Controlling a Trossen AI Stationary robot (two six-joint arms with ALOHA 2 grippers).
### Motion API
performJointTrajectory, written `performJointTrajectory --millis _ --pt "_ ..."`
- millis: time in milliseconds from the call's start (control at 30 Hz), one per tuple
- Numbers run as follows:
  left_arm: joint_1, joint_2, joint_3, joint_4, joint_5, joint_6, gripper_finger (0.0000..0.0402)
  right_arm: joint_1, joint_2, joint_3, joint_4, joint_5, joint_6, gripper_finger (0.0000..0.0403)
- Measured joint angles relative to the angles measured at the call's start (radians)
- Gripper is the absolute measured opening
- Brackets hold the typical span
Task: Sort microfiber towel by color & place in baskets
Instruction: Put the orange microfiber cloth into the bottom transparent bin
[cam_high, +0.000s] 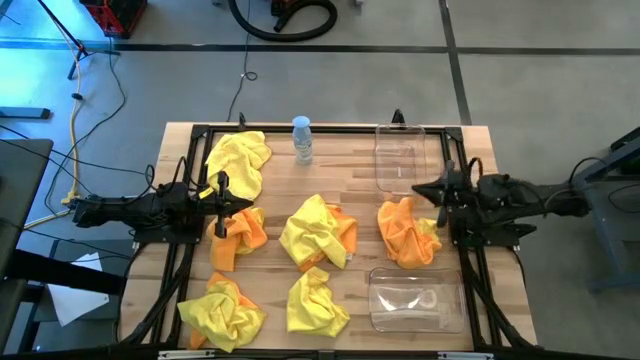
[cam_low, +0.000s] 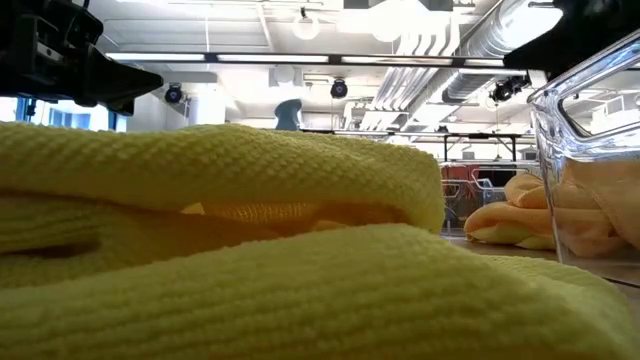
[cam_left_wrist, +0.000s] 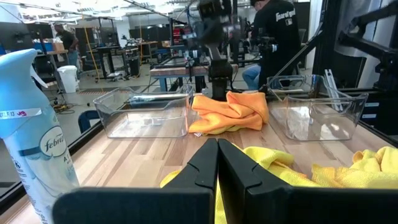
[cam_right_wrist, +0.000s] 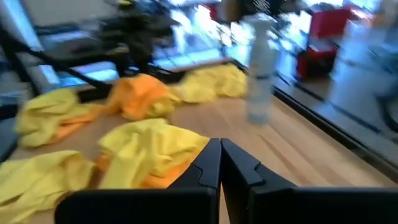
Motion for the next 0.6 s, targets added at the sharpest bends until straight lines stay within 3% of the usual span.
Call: performJointTrajectory --millis 233,367,600 --pt "0.000 0.000 0.000 0.000 0.000 0.000 0.0000 0.000 0.370 0.342 -0.324 0.035 0.201 0.0000" --pt "0.000 0.000 0.000 0.000 0.000 0.000 0.0000 0.000 0.619 0.530 -0.572 0.060 0.409 0.0000" --pt "0.000 0.000 0.000 0.000 0.000 0.000 0.0000 0.008 0.931 0.768 -0.947 -0.107 0.783 0.0000"
